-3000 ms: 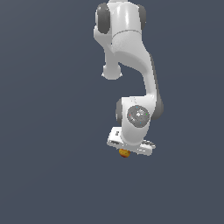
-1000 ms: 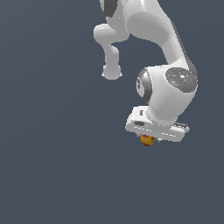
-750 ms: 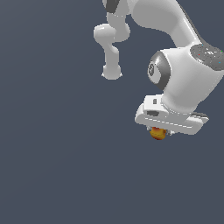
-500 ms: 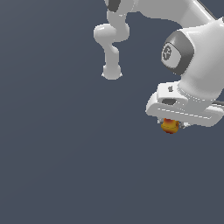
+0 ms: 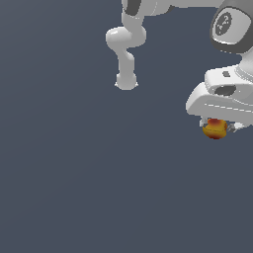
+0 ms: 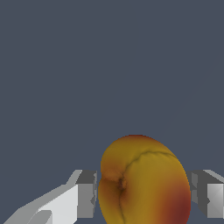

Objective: Pick up the object and move it to a goal position.

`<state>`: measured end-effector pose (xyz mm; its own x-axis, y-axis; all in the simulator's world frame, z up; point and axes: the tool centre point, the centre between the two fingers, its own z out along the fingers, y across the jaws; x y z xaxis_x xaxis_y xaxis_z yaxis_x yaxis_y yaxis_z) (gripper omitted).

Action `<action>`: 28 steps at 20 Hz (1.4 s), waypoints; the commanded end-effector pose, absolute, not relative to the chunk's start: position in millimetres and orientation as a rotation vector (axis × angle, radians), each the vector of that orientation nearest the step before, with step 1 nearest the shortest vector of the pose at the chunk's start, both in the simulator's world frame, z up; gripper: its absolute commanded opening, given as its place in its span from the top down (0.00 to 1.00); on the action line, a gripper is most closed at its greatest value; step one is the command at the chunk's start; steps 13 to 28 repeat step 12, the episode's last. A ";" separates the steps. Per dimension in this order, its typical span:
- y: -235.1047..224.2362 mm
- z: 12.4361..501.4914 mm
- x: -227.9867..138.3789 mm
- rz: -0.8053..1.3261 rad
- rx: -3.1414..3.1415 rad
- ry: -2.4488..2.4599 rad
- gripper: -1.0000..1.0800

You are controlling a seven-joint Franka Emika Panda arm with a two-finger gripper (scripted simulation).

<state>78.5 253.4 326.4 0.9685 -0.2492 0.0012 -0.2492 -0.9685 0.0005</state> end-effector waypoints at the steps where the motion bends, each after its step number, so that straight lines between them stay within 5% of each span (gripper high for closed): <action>1: 258.7 335.2 78.4 0.001 3.116 -0.395 1.00; 28: 265.8 345.4 79.3 0.000 3.117 -0.394 1.00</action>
